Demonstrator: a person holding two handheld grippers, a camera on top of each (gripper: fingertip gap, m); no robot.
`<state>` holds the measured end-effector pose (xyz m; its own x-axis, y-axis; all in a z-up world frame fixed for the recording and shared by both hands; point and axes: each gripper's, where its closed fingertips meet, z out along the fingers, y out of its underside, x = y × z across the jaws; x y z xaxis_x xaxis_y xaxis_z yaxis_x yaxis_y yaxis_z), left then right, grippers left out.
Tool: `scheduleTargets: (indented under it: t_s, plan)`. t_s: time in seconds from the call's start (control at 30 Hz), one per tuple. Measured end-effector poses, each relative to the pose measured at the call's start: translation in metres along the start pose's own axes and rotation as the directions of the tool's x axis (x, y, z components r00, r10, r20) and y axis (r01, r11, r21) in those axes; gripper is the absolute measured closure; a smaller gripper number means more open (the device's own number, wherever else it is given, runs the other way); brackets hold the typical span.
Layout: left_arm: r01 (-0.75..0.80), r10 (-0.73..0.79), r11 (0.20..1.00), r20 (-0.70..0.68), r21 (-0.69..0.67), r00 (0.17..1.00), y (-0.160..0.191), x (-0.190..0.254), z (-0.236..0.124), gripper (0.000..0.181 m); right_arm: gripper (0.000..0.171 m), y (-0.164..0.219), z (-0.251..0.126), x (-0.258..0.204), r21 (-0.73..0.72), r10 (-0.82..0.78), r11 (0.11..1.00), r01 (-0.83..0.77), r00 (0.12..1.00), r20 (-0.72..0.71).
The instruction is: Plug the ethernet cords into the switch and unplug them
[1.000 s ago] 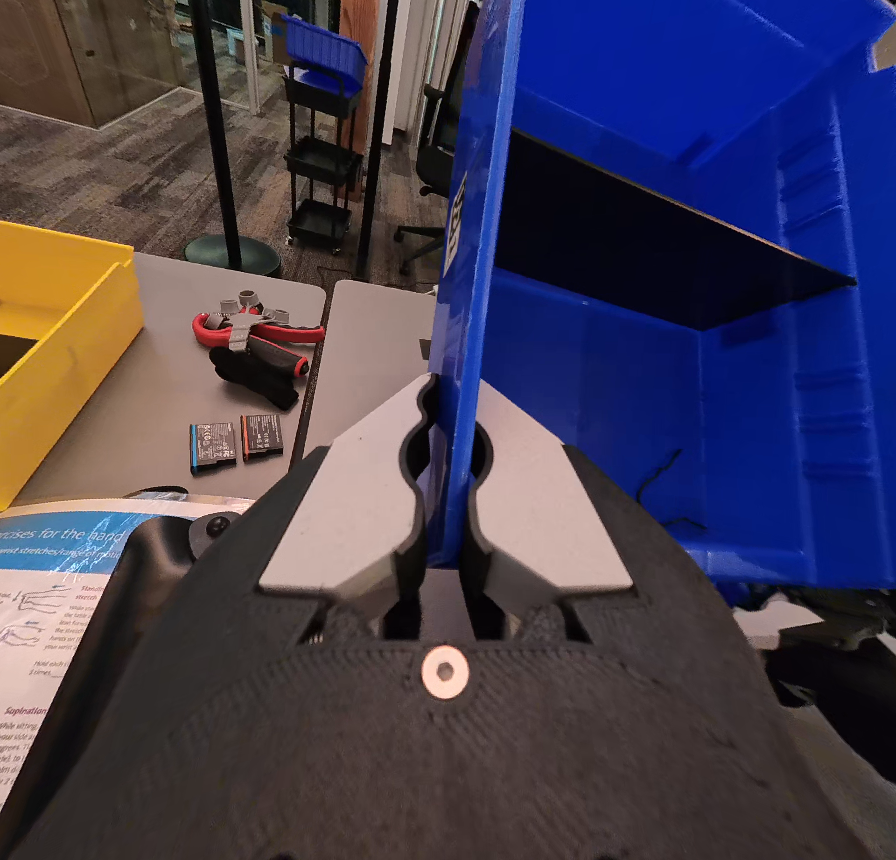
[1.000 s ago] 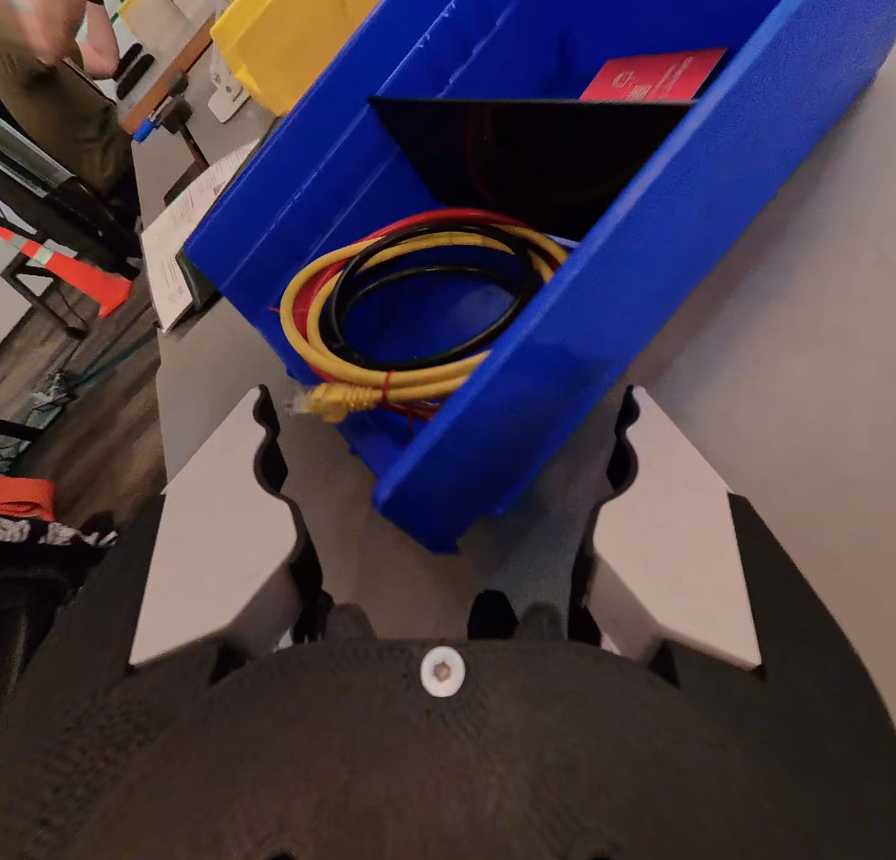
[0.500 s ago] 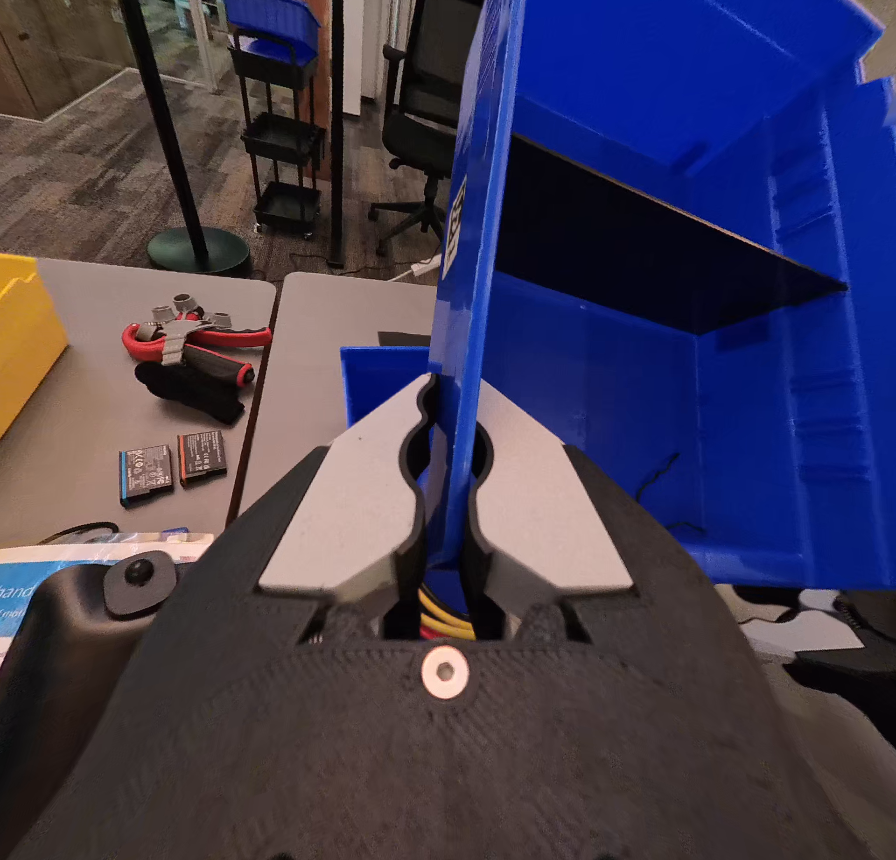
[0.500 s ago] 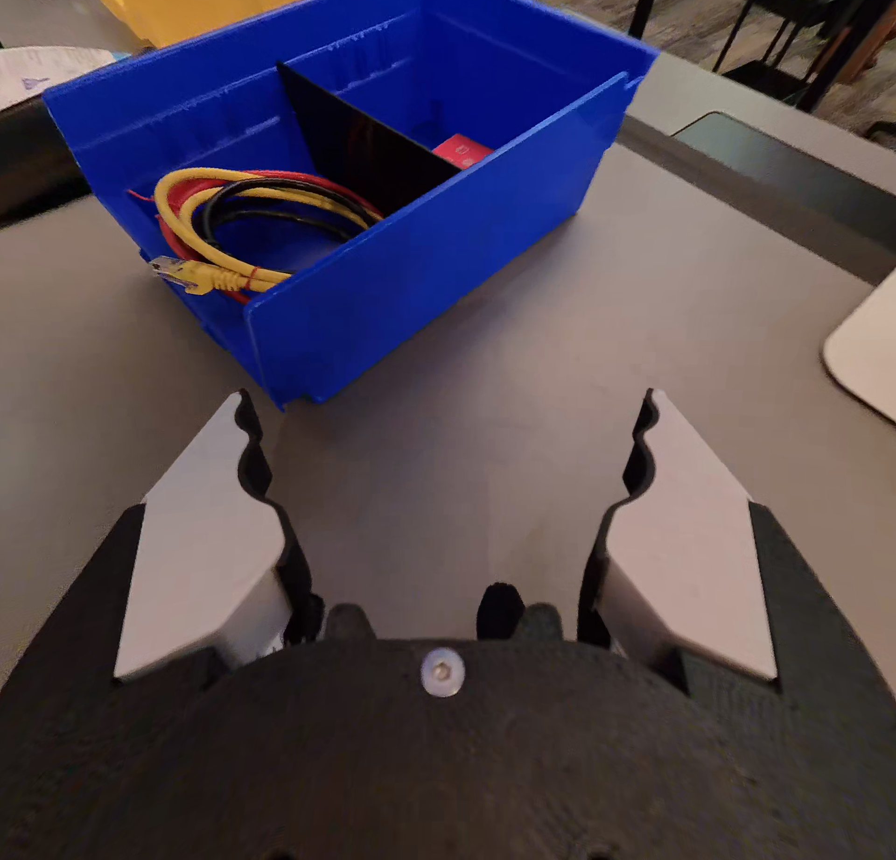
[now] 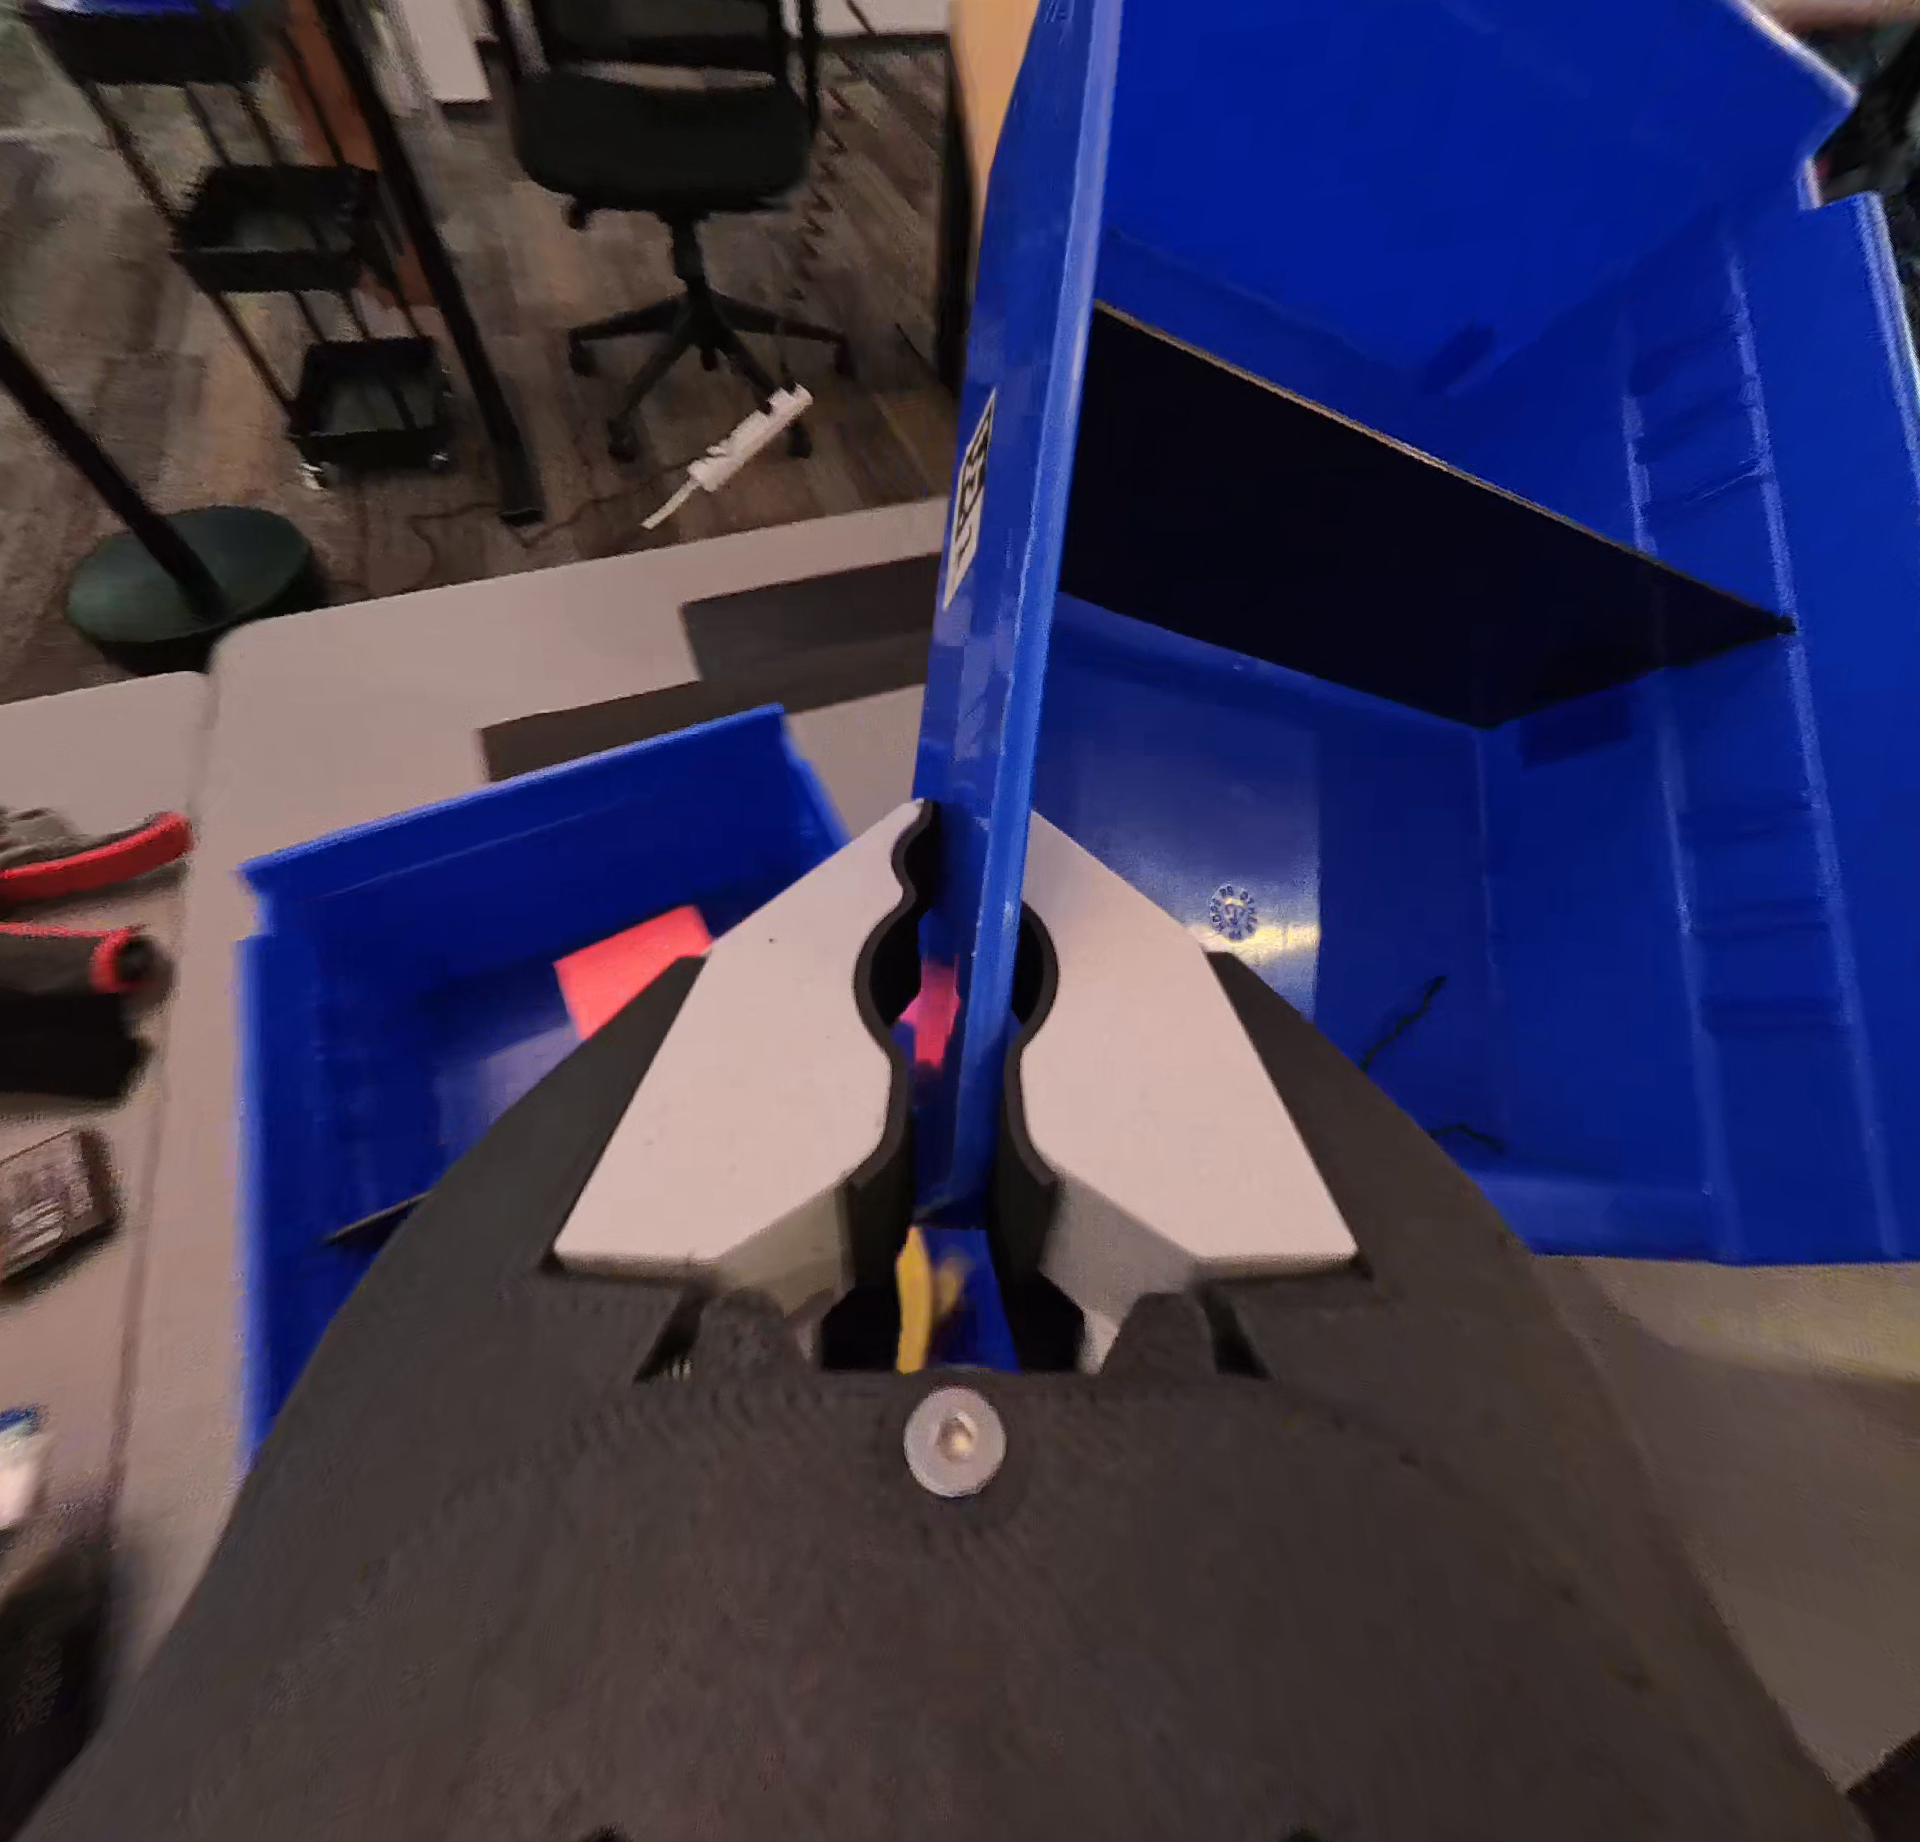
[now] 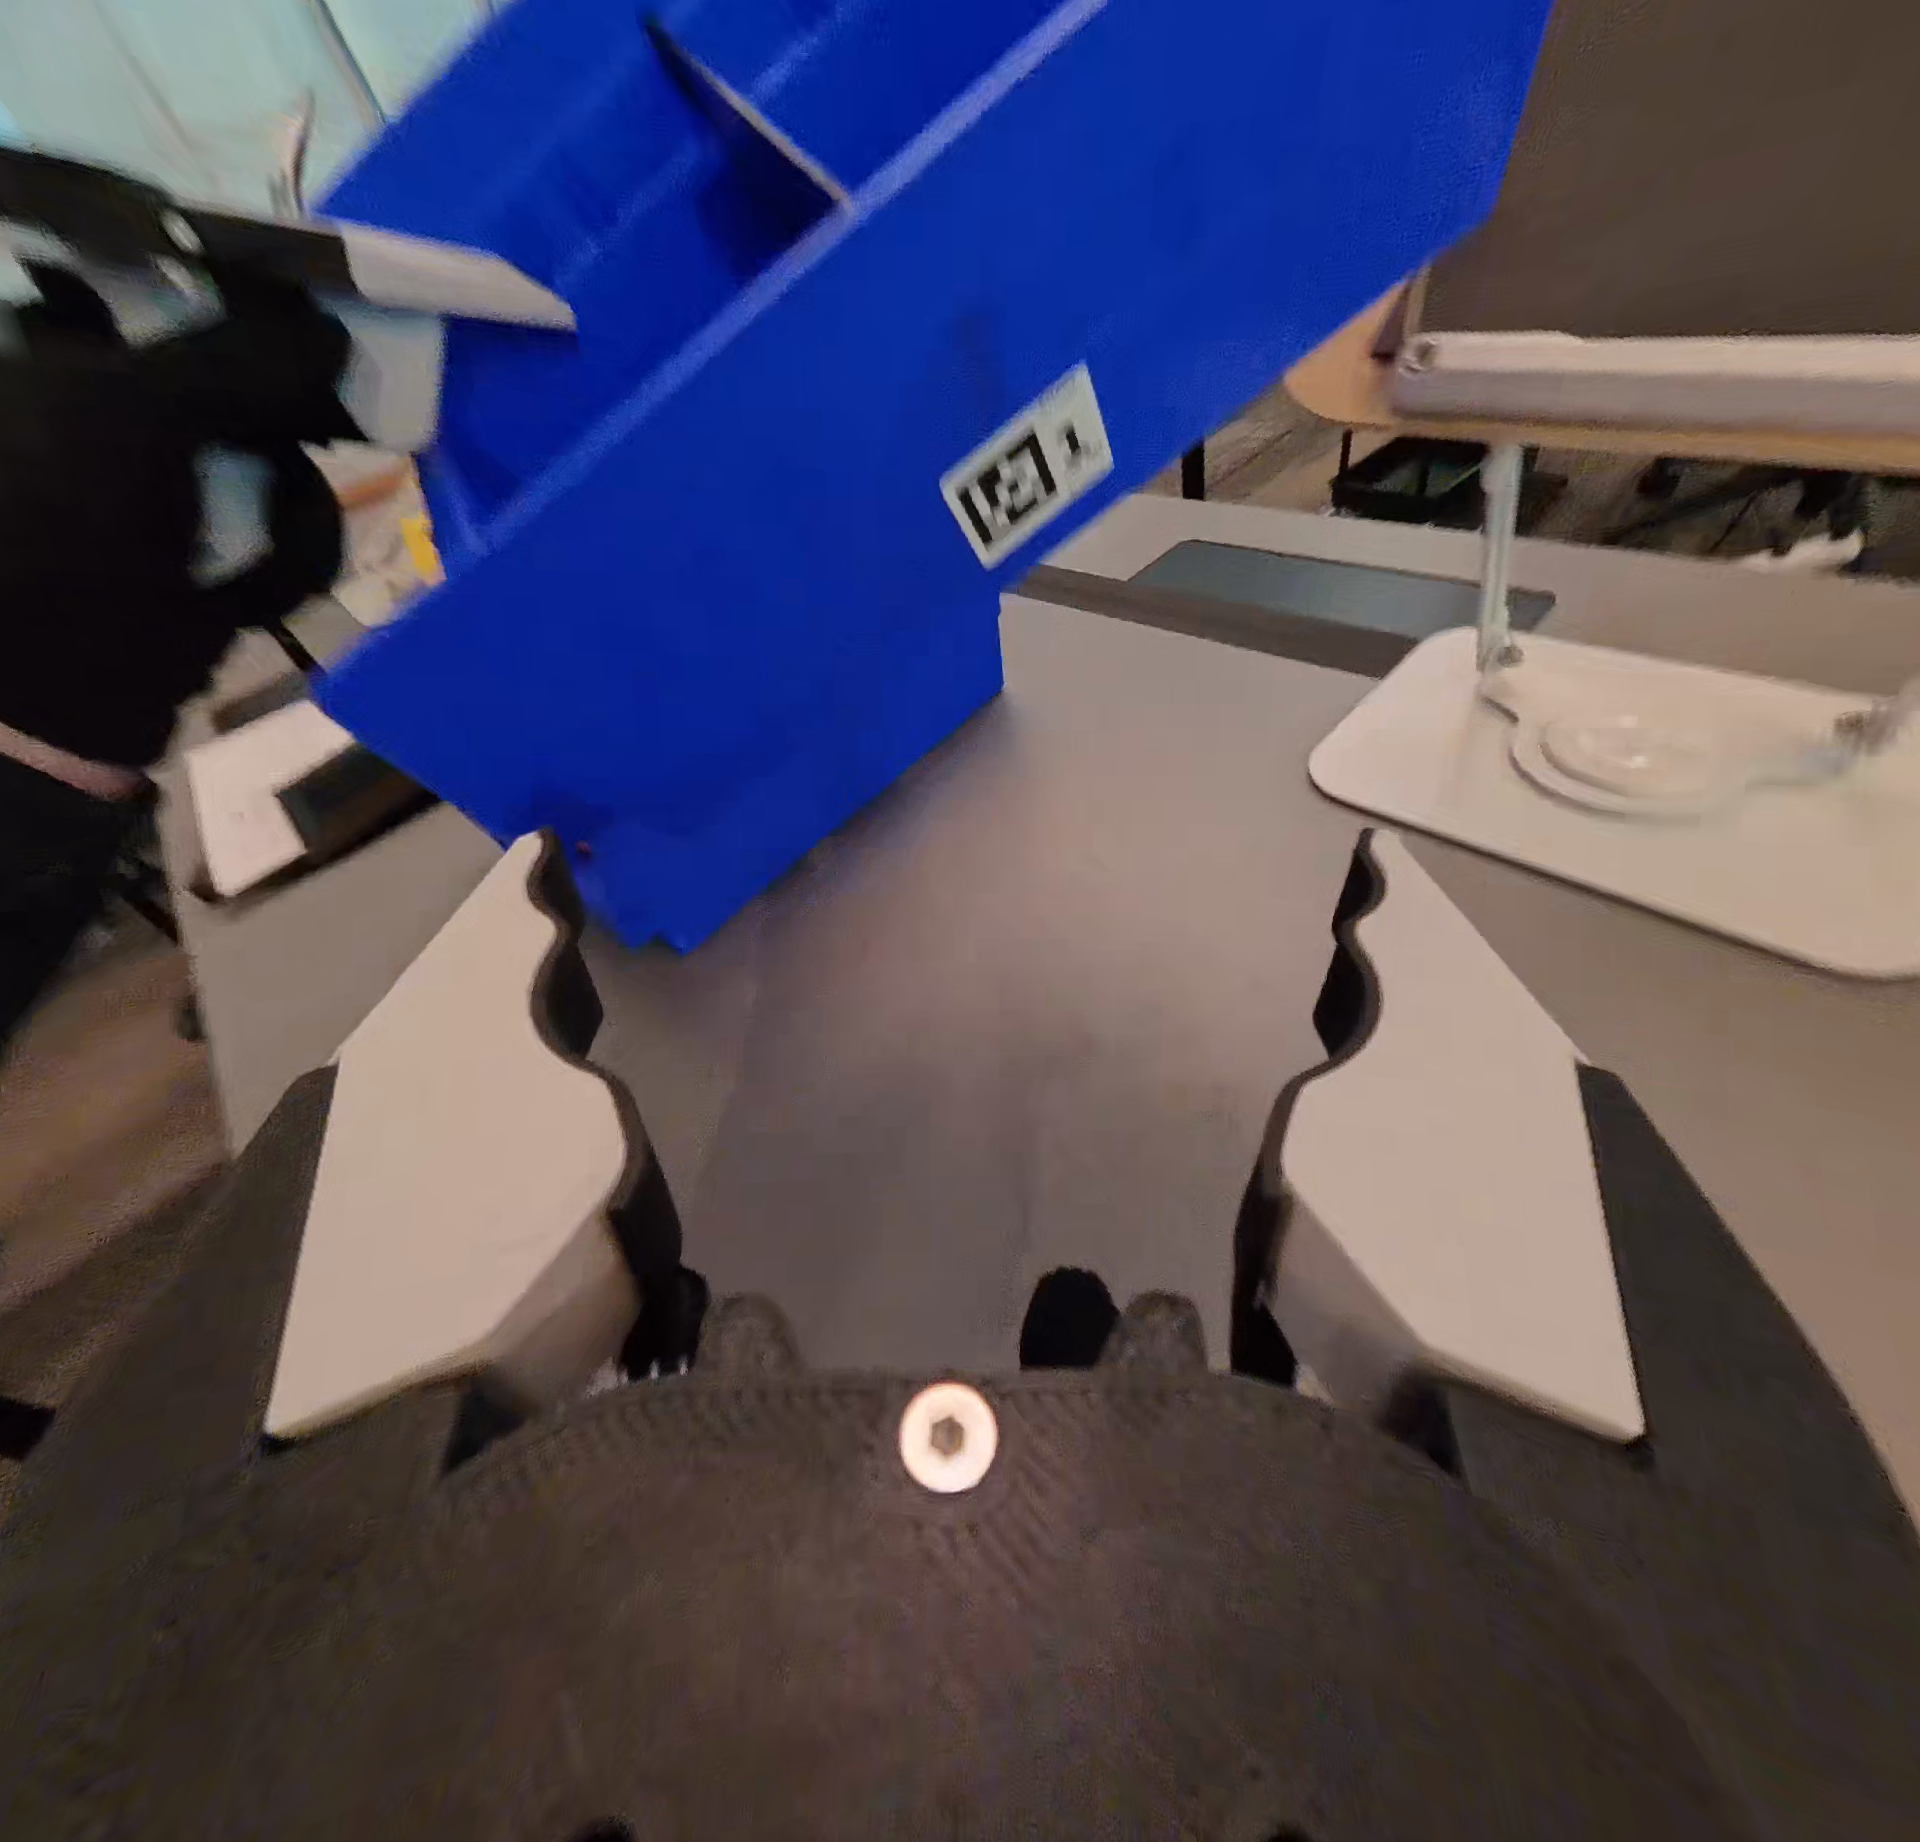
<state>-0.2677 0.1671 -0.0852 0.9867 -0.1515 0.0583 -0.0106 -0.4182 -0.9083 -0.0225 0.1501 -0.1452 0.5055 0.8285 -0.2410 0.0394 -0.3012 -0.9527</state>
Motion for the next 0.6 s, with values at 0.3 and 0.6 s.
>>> scheduleTargets:
  t_s: [0.3, 0.6]
  plan:
    - [-0.131, 0.086, 0.975, -0.243, -0.178, 0.966, 0.060, 0.193, 0.106, 0.178, 0.034, 0.045, -0.080, 0.062, -0.089, 0.258, 0.960, -0.266, 0.962, -0.089]
    - [-0.138, -0.006, 0.943, -0.431, -0.302, 0.902, 0.122, 0.348, 0.181, 0.164, 0.016, 0.076, -0.171, 0.183, -0.091, 0.271, 0.939, -0.332, 0.877, -0.397]
